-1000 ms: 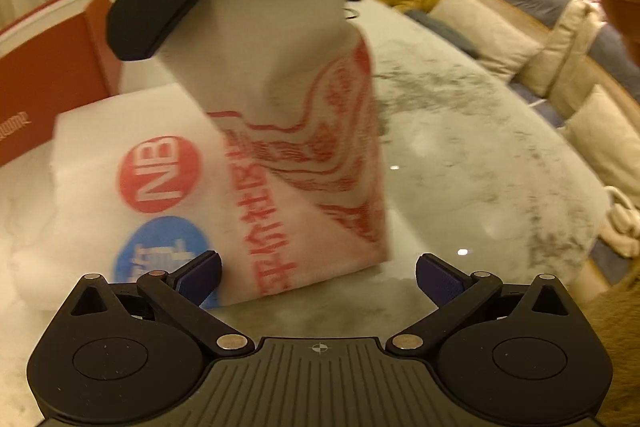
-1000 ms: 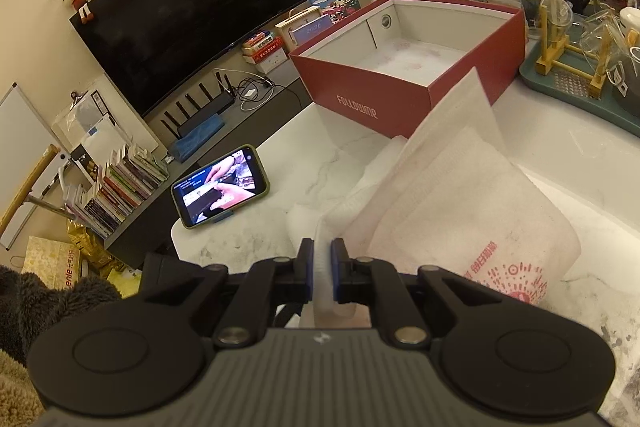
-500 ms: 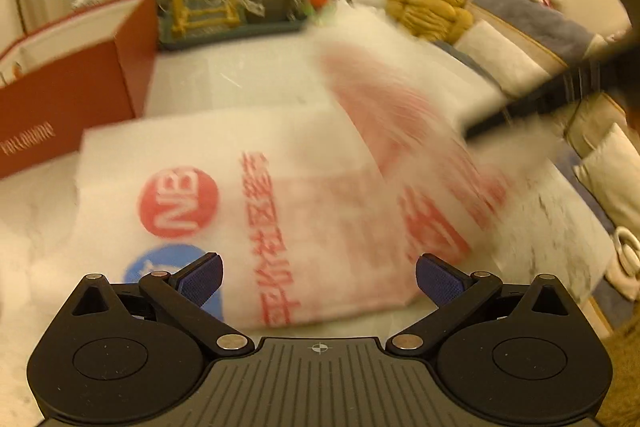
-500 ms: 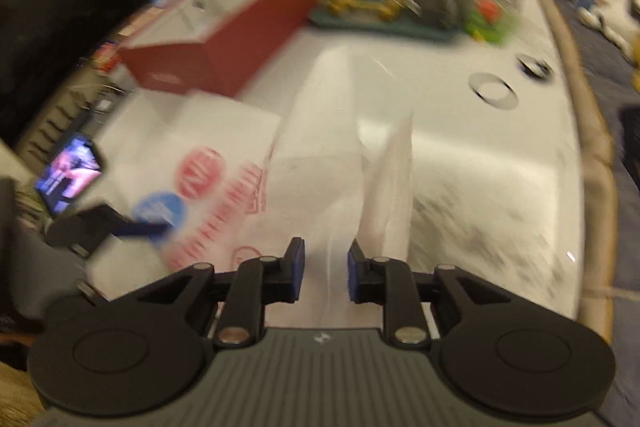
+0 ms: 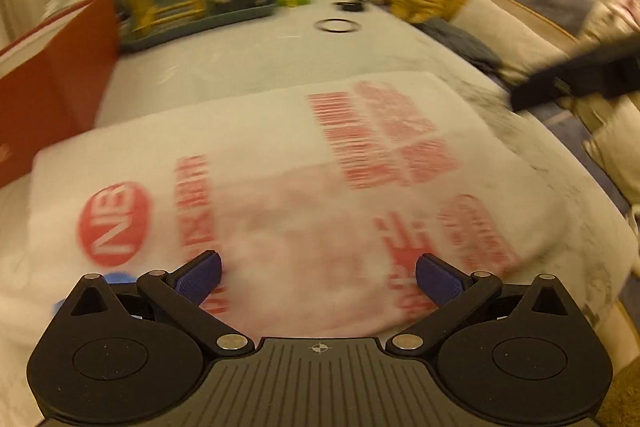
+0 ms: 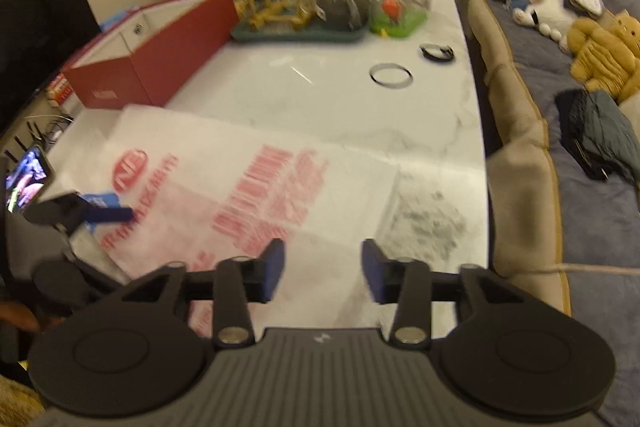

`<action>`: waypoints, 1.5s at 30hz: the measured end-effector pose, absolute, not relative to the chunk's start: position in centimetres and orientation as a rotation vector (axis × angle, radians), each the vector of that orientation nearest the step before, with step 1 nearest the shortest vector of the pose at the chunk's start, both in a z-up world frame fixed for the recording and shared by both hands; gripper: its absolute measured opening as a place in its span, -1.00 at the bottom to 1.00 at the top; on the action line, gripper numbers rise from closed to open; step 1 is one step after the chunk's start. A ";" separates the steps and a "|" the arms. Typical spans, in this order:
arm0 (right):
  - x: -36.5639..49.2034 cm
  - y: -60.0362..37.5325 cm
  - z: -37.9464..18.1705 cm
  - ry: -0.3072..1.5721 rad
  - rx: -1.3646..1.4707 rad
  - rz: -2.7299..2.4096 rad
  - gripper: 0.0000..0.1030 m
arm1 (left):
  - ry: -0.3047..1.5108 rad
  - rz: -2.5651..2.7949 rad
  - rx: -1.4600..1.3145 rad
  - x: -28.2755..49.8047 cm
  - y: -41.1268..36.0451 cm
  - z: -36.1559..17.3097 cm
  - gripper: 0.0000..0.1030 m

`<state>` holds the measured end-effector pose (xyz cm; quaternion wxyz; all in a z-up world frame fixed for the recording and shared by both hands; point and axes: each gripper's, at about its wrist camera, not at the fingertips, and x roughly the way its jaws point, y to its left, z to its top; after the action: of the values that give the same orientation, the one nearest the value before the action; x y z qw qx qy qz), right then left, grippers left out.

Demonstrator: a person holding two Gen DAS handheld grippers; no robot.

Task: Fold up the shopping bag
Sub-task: 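Grasp the end of the folded bag with the left gripper, then lift the bag end with the left gripper and fold it over the bag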

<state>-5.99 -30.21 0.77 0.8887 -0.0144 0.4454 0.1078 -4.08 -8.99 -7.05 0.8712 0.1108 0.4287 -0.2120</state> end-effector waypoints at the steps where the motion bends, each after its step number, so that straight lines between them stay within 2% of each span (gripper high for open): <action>1: -5.7 -29.7 1.1 0.910 -0.034 0.246 -0.06 | 0.892 -0.468 0.244 -4.4 -9.8 -6.9 1.00; 7: -3.2 -25.8 -0.2 0.913 -0.036 0.311 -0.05 | 0.803 -0.371 0.214 -5.9 -7.8 -3.6 1.00; 10: -2.0 -24.4 -1.6 0.949 -0.025 0.305 -0.01 | 0.814 -0.210 0.158 -5.9 -3.6 -3.6 1.00; 15: -1.2 -22.6 -4.6 1.021 -0.160 0.215 -0.01 | 0.868 -0.009 -0.091 -6.1 4.7 -4.6 1.00; 18: -1.8 -21.8 -4.9 1.001 -0.228 0.208 0.21 | 0.912 -0.076 -0.324 -6.0 8.1 -5.6 1.00; 21: -1.5 -22.1 -4.9 1.025 -0.185 0.183 0.44 | 0.877 -0.093 -0.492 -6.0 9.7 -6.3 1.00; 24: -1.6 -21.9 -4.9 1.029 -0.181 0.165 0.46 | 0.854 -0.059 -0.564 -4.7 10.2 -6.7 1.00; 30: -1.7 -21.8 -4.8 1.037 -0.169 0.142 0.46 | 0.876 -0.061 -0.423 -1.3 8.8 -6.7 1.00; 35: -2.0 -22.0 -4.9 1.038 -0.154 0.140 0.47 | 0.846 -0.062 -0.382 -1.5 8.5 -6.7 1.00; 38: -2.3 -22.2 -4.9 1.037 -0.155 0.144 0.47 | 0.824 -0.040 -0.370 -2.1 8.4 -6.5 0.72; 39: -2.3 -22.3 -5.0 1.036 -0.156 0.146 0.48 | 0.817 -0.025 -0.363 -2.2 8.4 -6.4 0.41; 40: -2.3 -22.3 -4.9 1.036 -0.156 0.147 0.48 | 0.815 -0.003 -0.358 -2.3 8.5 -6.4 -0.01; 43: -2.3 -22.3 -4.9 1.037 -0.159 0.151 0.48 | 0.817 0.005 -0.365 -2.5 8.9 -6.5 -0.47; 44: -2.3 -22.3 -4.9 1.037 -0.160 0.153 0.49 | 0.816 0.002 -0.361 -2.6 8.9 -6.4 -0.56; 45: -2.3 -22.3 -4.9 1.037 -0.160 0.154 0.49 | 0.815 -0.001 -0.357 -2.6 8.9 -6.3 -0.75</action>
<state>-2.30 -22.33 -4.91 0.8628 -0.0763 0.4944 0.0733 -2.61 8.87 -6.30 0.9026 -0.1727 0.3943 -0.0004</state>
